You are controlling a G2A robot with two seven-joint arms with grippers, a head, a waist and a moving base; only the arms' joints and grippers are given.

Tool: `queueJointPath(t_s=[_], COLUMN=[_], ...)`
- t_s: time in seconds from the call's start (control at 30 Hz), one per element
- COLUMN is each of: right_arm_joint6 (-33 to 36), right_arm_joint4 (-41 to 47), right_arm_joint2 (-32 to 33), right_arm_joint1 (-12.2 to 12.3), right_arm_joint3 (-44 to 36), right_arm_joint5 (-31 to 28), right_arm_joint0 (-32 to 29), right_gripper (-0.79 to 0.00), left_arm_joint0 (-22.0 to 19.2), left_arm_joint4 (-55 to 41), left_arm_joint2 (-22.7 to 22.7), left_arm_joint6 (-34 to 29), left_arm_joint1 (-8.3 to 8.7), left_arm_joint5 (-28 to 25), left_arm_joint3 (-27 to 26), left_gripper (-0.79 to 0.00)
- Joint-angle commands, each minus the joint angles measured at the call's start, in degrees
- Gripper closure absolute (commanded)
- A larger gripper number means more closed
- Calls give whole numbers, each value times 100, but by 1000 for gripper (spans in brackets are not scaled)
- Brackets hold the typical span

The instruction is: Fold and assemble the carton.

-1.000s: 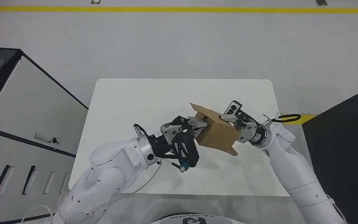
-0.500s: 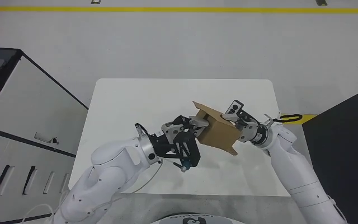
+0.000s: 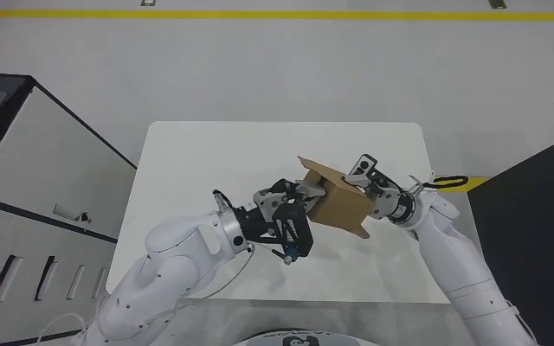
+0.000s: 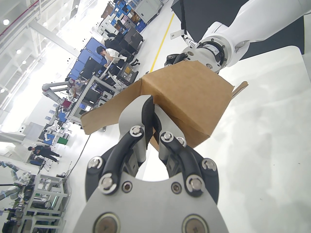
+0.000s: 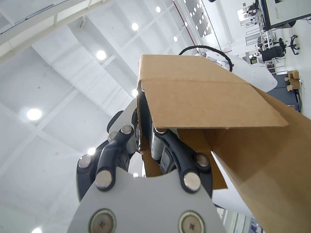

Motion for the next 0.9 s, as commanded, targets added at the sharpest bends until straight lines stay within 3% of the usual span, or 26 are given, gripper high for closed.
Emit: queueJointPath(t_s=[0.0,0.4,0.87], right_arm_joint6=[-5,11,41], right_arm_joint4=[7,-10,-39], right_arm_joint2=[4,-42,-91], right_arm_joint1=[0,-8,-18], right_arm_joint3=[21,54,130], right_arm_joint5=[4,54,91], right_arm_joint0=[5,73,194], right_gripper=[0,0,0], left_arm_joint0=[-5,-73,-82], left_arm_joint4=[-30,-70,-118], left_arm_joint2=[-30,79,-104], left_arm_joint6=[-8,23,-10], left_arm_joint1=[-1,-21,-18], left_arm_joint5=[14,-59,-19], left_arm_joint3=[13,100,87], left_gripper=[0,0,0])
